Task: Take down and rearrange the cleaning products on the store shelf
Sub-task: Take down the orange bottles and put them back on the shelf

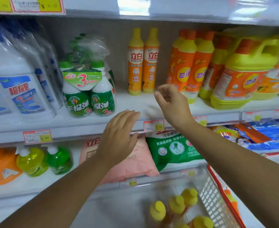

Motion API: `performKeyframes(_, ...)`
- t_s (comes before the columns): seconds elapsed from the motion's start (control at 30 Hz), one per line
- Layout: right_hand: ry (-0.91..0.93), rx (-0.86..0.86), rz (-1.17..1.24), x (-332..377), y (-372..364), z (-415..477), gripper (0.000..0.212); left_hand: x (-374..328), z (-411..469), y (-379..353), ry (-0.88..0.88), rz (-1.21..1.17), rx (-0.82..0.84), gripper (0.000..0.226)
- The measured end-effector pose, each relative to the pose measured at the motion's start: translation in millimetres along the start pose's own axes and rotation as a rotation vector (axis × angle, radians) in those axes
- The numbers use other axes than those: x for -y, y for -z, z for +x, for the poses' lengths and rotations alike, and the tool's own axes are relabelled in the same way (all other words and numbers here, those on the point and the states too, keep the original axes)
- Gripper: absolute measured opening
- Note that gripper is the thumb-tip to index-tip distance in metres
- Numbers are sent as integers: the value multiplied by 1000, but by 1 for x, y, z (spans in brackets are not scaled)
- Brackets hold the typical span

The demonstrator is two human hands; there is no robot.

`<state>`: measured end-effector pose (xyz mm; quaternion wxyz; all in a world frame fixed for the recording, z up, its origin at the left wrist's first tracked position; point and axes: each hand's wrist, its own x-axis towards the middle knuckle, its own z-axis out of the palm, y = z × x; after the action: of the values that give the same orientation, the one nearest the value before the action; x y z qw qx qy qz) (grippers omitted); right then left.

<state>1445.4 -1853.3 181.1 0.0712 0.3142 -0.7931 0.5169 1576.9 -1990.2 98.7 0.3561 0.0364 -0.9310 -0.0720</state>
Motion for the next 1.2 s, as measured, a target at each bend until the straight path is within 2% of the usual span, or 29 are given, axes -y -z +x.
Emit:
performKeyframes(0.07, -40, 2, 51, -7, 27, -38, 16, -21, -16, 2, -50, -50, 72, 56)
performKeyframes(0.13, -123, 12, 91, -21, 51, -77, 20, -45, -36, -2, -14, -157, 258, 58)
performKeyframes(0.23, -255, 10, 93, -52, 75, -138, 22, -74, -82, -20, 98, -263, 547, 67)
performKeyframes(0.37, -496, 12, 78, -99, 86, -222, 17, -99, -147, -54, 386, -431, 764, 94)
performKeyframes(0.43, -589, 22, 63, -119, 82, -267, 9, -110, -173, -68, 581, -532, 776, 103)
performKeyframes(0.5, -676, 58, 49, -132, 74, -304, 8, -116, -193, -80, 691, -579, 767, 104)
performKeyframes(0.67, -781, 358, -197, -156, 39, -344, 27, -113, -215, -97, 694, -580, 806, 88)
performKeyframes(0.83, -817, 420, -185, -168, 10, -341, 59, -102, -213, -121, 763, -602, 816, 95)
performKeyframes(0.9, -848, 408, -177, -173, 1, -341, 66, -101, -213, -132, 800, -634, 788, 91)
performKeyframes(1.03, -843, 361, -205, -181, -9, -337, 59, -108, -204, -135, 873, -634, 735, 54)
performKeyframes(1.2, -778, 441, -216, -178, 6, -331, 49, -109, -202, -116, 873, -628, 690, 45)
